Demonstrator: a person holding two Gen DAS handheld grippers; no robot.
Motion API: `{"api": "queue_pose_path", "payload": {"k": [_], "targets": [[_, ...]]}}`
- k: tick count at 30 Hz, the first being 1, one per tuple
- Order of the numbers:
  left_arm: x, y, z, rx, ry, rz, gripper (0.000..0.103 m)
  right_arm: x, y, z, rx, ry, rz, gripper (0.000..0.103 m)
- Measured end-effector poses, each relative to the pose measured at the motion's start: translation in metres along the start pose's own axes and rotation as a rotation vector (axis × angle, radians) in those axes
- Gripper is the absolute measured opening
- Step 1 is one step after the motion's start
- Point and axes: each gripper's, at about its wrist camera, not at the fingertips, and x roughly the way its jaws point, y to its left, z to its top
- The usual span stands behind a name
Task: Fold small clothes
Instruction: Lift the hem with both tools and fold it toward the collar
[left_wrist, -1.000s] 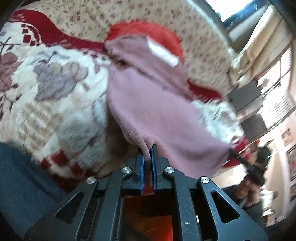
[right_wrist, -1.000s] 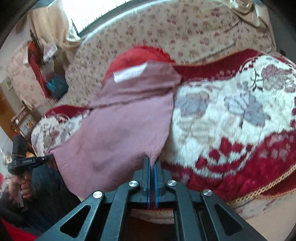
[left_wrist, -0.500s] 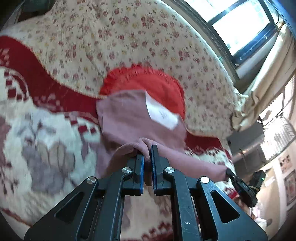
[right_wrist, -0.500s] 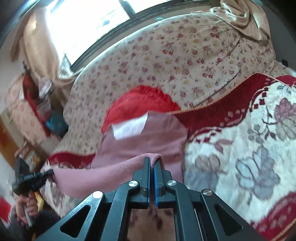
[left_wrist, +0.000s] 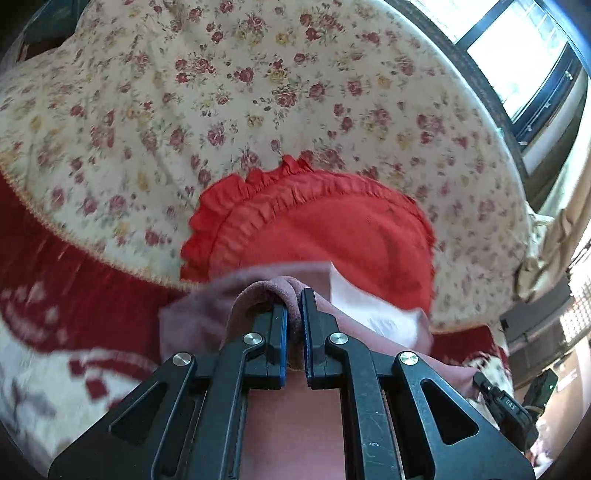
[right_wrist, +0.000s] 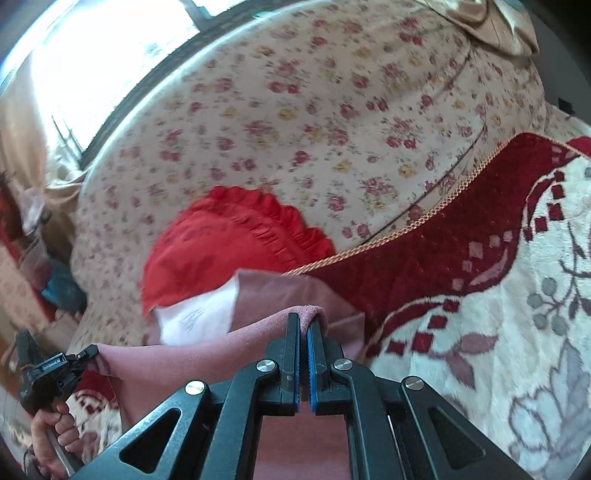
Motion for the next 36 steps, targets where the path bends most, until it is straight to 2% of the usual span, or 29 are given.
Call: {"api": "queue_pose_path", "payload": {"k": [4,7,11,14,18,22,25,27,29,31,34,36], "targets": [[0.03,0.013,-0.005,-0.043,0.013,0.027,0.005,0.049,-0.01,0.004,0.031,0.047,-0.015,0.003],[0.042,0.019,-0.013,-0.03,0.018,0.049,0.005,0.066,-0.01,0.003,0.023,0.048,-0.019,0.003],[0.036,0.023,-0.013,-0.045,0.011,0.004,0.005,0.067,-0.009,0.005,-0.003,0.02,-0.027,0.003],[0.018,0.02,-0.016,-0.05,0.001,-0.022,0.005,0.051,-0.003,0.007,-0.018,0.007,-0.001,0.003],[-0.025,0.011,-0.026,-0.037,-0.007,-0.067,0.005,0.009,0.01,0.003,-0.049,-0.018,0.044,0.003],[-0.1,-0.008,-0.043,0.028,-0.012,-0.144,0.005,-0.065,0.022,-0.018,-0.088,-0.047,0.101,0.003],[-0.172,-0.018,-0.058,0.076,-0.041,-0.214,0.005,-0.139,0.025,-0.054,-0.116,-0.066,0.154,0.003],[-0.216,-0.019,-0.075,0.105,-0.054,-0.234,0.005,-0.178,0.021,-0.077,-0.117,-0.057,0.187,0.003],[-0.251,-0.012,-0.102,0.097,-0.032,-0.252,0.005,-0.218,0.017,-0.1,-0.129,-0.054,0.209,0.003],[-0.265,-0.004,-0.126,0.07,0.007,-0.259,0.005,-0.253,0.01,-0.122,-0.129,-0.042,0.229,0.003],[-0.268,0.008,-0.161,0.022,0.079,-0.264,0.005,-0.272,0.001,-0.147,-0.109,-0.002,0.239,0.003],[-0.262,0.011,-0.17,0.01,0.094,-0.251,0.005,-0.272,0.0,-0.155,-0.111,0.012,0.232,0.003]]}}
